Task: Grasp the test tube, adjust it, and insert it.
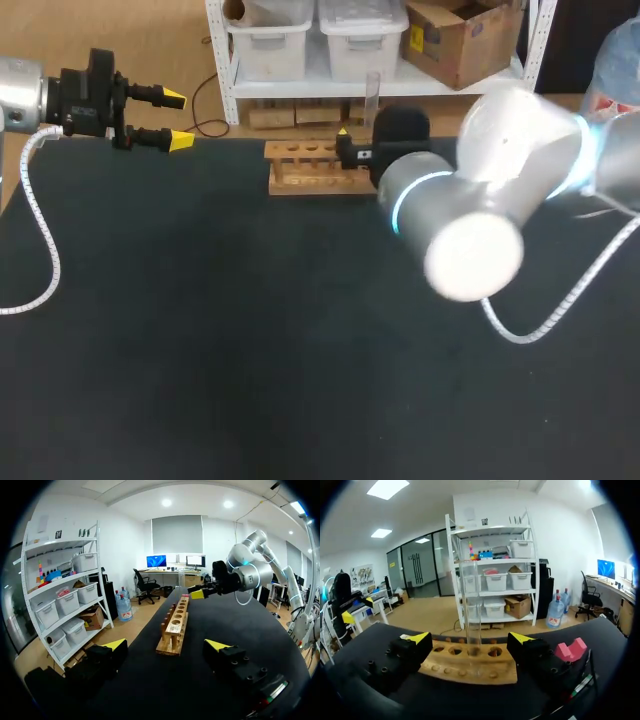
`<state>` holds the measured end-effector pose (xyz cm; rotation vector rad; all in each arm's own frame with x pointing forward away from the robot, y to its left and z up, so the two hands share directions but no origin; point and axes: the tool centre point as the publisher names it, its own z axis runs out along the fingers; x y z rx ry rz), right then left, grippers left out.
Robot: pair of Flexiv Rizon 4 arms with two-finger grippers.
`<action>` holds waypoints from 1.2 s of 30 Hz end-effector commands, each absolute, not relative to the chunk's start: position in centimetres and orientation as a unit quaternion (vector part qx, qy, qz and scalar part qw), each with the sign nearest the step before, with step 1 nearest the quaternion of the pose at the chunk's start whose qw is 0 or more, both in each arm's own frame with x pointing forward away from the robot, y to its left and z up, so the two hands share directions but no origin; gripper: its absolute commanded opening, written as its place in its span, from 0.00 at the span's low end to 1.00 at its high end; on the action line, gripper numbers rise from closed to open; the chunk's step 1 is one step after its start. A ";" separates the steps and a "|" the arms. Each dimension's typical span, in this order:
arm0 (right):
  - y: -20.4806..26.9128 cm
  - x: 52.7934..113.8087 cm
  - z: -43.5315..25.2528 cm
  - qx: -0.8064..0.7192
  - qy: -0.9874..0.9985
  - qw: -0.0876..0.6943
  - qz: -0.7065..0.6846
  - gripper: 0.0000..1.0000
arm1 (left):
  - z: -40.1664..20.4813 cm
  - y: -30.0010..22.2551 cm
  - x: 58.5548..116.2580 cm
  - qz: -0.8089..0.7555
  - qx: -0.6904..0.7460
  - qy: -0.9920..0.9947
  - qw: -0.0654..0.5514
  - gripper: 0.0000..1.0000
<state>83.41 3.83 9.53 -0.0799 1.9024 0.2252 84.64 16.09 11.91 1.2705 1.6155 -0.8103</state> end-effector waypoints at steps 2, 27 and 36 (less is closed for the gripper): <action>2.0 80.6 10.4 -0.249 0.755 0.466 0.388 1.00 | 11.8 16.1 84.7 -0.328 0.514 0.652 0.451 1.00; 0.6 76.4 10.9 -0.275 0.646 0.368 0.610 1.00 | 11.8 16.1 84.7 -0.328 0.514 0.652 0.451 1.00; 0.6 76.4 10.9 -0.275 0.646 0.368 0.610 1.00 | 11.8 16.1 84.7 -0.328 0.514 0.652 0.451 1.00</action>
